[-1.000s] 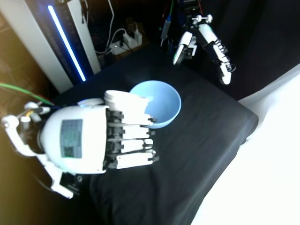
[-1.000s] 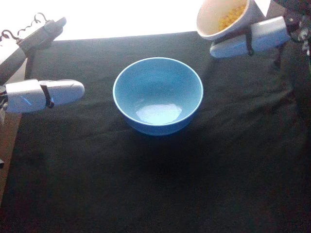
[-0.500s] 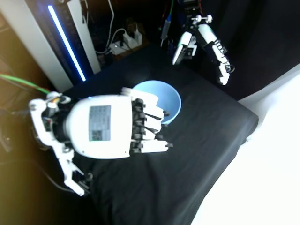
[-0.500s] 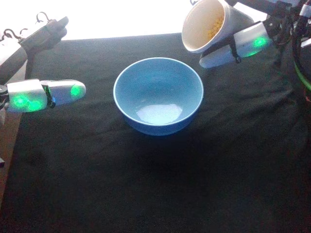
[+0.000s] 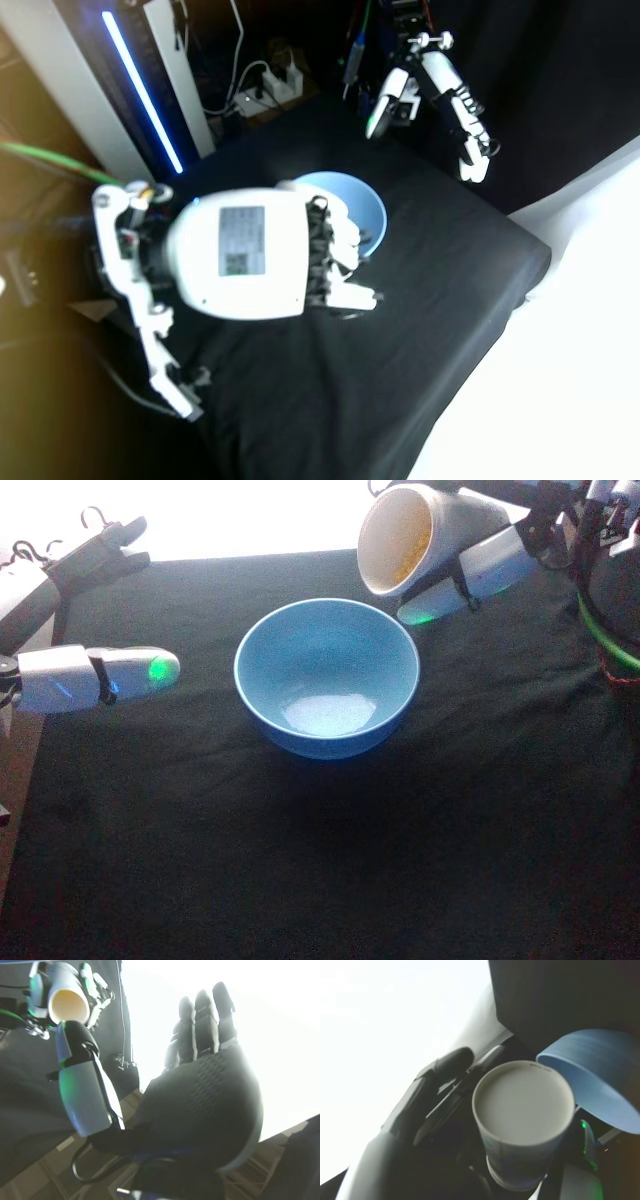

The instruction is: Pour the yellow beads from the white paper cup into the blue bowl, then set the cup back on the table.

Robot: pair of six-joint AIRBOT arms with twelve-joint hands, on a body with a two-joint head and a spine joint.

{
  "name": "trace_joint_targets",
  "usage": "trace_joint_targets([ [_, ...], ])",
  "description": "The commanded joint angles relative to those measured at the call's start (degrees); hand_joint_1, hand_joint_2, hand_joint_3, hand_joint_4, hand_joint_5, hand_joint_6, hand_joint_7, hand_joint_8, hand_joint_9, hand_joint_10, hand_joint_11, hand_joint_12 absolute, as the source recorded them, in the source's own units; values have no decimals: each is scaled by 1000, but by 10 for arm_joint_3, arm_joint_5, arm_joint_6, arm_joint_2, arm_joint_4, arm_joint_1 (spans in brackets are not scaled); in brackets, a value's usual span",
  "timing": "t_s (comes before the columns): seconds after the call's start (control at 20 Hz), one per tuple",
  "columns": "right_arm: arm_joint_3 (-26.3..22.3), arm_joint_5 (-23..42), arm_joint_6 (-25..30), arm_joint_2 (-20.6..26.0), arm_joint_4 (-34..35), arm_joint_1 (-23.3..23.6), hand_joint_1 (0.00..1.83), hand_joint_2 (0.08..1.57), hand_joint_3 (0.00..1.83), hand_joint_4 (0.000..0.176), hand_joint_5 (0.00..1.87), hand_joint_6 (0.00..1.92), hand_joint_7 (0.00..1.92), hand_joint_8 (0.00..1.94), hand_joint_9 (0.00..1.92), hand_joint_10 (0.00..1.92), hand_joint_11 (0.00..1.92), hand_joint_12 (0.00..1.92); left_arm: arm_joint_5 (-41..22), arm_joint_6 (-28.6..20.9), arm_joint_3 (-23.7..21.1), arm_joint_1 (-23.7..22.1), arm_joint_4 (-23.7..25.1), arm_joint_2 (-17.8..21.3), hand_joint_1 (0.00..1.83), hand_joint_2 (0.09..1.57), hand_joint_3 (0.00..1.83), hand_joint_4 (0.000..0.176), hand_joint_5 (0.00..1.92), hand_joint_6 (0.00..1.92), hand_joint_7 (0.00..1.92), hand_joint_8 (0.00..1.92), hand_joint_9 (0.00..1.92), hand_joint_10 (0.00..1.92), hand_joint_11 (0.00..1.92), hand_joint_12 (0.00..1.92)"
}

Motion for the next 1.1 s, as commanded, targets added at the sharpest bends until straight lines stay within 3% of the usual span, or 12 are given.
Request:
trace_joint_targets([
  [0.0,1,42,2,-2,24,11,1280,1084,9,0,954,873,1138,839,1129,665,851,1138,-65,-6,3,-8,-4,0,635,893,0,0,85,3,358,4,256,2,0,757],
  [0.05,1,37,2,-3,15,12,1261,1104,0,0,943,880,1089,968,1150,640,846,1294,-65,-6,3,-8,-4,0,631,888,0,0,88,2,365,4,265,4,0,810],
  [0.15,1,21,2,-7,-13,20,1247,1117,0,0,913,946,1065,1000,1192,546,894,1257,-64,-6,3,-8,-2,0,632,885,0,1,87,0,355,1,250,1,0,777],
  [0.35,0,7,2,-12,-38,27,1259,1105,0,0,970,821,1065,1035,1172,639,890,1368,-63,-6,3,-9,-1,0,652,886,1,0,82,0,332,1,235,2,0,725],
  [0.4,0,4,2,-13,-43,27,1275,1089,1,0,1020,708,1091,1016,1172,925,980,1504,-61,-6,3,-9,0,0,626,897,4,0,69,0,339,2,241,3,0,749],
  [0.45,0,0,3,-14,-50,29,1264,1109,1,0,976,908,1017,1015,1151,1252,1040,1676,-60,-6,3,-9,1,0,631,901,4,0,69,0,324,2,232,2,0,716],
  [0.5,0,-5,3,-14,-61,32,1251,1135,3,0,921,1023,962,1077,1101,1361,1010,1740,-59,-6,3,-9,1,0,650,911,4,0,67,0,327,2,228,1,0,663],
  [0.55,0,-10,5,-15,-72,35,1168,1154,1,0,903,1073,1088,971,1167,1451,1118,1774,-58,-6,3,-9,2,0,638,910,2,0,71,1,328,2,232,2,0,628],
  [0.6,-1,-12,5,-16,-78,38,1155,1150,0,0,914,1062,1144,1064,1225,1569,1214,1820,-58,-6,3,-9,2,-1,637,912,2,0,67,0,326,0,234,2,0,620],
  [0.7,-2,-18,5,-17,-87,41,1147,1153,1,0,910,1070,1143,1221,1246,1637,1269,1879,-58,-6,3,-10,2,-3,626,905,0,0,54,0,317,2,226,1,0,646],
  [0.8,-3,-20,5,-17,-93,42,1164,1122,0,0,973,970,1127,1167,1221,1611,1258,1859,-56,-7,3,-10,4,-3,629,900,0,0,51,1,333,4,227,1,0,653],
  [1.05,-7,-26,7,-17,-116,47,1157,1129,1,0,956,997,1104,1666,1261,1890,1337,1921,-53,-7,4,-11,6,-3,603,900,0,0,60,2,318,3,232,1,0,583],
])
